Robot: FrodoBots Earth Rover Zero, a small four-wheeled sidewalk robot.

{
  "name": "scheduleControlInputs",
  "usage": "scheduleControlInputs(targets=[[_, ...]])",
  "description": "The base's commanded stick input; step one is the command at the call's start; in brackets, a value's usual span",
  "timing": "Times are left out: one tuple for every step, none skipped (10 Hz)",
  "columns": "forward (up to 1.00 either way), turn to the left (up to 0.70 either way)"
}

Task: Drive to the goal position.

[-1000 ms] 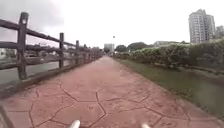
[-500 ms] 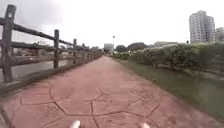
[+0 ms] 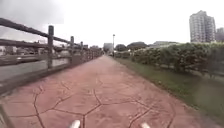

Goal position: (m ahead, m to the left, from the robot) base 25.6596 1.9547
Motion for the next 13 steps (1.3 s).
scheduleControlInputs(targets=[[0.70,0.08],[0.70,0.00],[0.70,0.00],[0.70,0.00],[0.70,0.00],[0.70,0.00],[0.70,0.00],[0.70,0.00],[0.70,-0.01],[0.70,-0.01],[0.70,0.00],[0.70,0.00],[0.70,0.00]])
